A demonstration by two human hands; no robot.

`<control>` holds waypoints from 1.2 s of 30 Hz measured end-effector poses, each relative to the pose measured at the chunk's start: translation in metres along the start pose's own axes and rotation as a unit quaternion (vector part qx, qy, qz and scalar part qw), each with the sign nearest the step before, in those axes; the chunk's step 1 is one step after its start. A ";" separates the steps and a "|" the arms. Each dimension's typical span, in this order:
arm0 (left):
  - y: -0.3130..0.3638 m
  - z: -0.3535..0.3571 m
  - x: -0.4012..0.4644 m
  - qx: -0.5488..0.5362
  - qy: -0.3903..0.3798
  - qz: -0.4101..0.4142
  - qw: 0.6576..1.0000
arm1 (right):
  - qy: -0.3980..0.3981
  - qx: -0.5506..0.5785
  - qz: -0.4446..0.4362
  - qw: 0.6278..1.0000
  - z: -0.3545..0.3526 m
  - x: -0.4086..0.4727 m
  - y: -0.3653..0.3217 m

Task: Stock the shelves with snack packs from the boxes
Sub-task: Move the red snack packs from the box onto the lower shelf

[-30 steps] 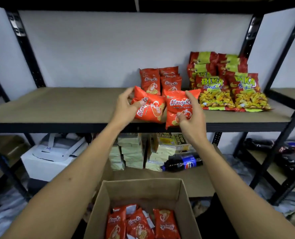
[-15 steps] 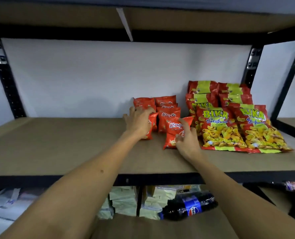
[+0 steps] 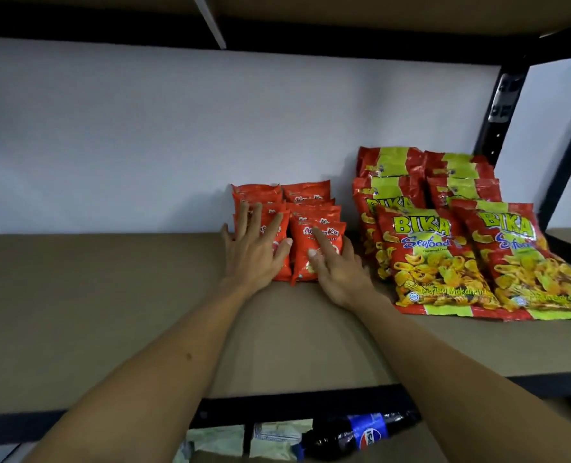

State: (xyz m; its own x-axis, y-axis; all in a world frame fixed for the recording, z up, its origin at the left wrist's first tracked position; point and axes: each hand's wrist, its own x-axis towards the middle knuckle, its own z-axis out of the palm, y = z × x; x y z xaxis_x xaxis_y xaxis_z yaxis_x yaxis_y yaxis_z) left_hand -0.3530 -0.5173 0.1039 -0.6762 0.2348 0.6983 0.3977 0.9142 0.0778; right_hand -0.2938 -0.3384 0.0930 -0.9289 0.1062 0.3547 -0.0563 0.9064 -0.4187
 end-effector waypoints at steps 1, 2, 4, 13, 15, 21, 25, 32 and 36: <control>-0.002 0.007 0.002 0.002 0.000 -0.001 1.000 | -0.011 0.001 0.005 1.000 0.003 0.003 0.001; -0.002 0.013 0.001 0.002 0.000 -0.003 1.000 | -0.018 0.003 0.010 1.000 0.006 0.005 0.003; 0.002 0.020 -0.004 -0.006 -0.003 -0.011 1.000 | -0.009 0.010 0.012 1.000 0.008 0.005 0.009; 0.020 -0.022 -0.026 -0.027 -0.028 -0.030 0.999 | 0.185 -0.026 -0.019 0.982 -0.031 -0.004 0.012; 0.020 -0.041 -0.039 -0.029 -0.038 -0.026 0.999 | 0.196 -0.030 -0.032 0.980 -0.032 -0.018 0.001; 0.016 -0.102 -0.091 -0.037 0.031 0.022 0.999 | 0.222 0.079 -0.058 0.970 -0.031 -0.100 -0.056; 0.015 -0.105 -0.182 -0.033 0.057 0.078 0.995 | 0.230 0.039 -0.101 0.967 0.007 -0.176 -0.061; -0.005 -0.070 -0.372 -0.160 -0.143 -0.091 0.972 | 0.057 0.236 0.019 0.970 0.084 -0.292 -0.041; -0.021 -0.059 -0.457 -0.199 -0.188 -0.372 0.887 | -0.051 0.186 0.167 0.967 0.124 -0.338 -0.013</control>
State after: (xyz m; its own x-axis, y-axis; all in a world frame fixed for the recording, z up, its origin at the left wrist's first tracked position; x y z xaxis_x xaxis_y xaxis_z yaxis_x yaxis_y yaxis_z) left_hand -0.0153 -0.6631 -0.1751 -0.9726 -0.2227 0.0673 -0.1087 0.6906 0.7150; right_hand -0.0248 -0.4366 -0.1246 -0.9481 0.3097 0.0719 0.1426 0.6164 -0.7744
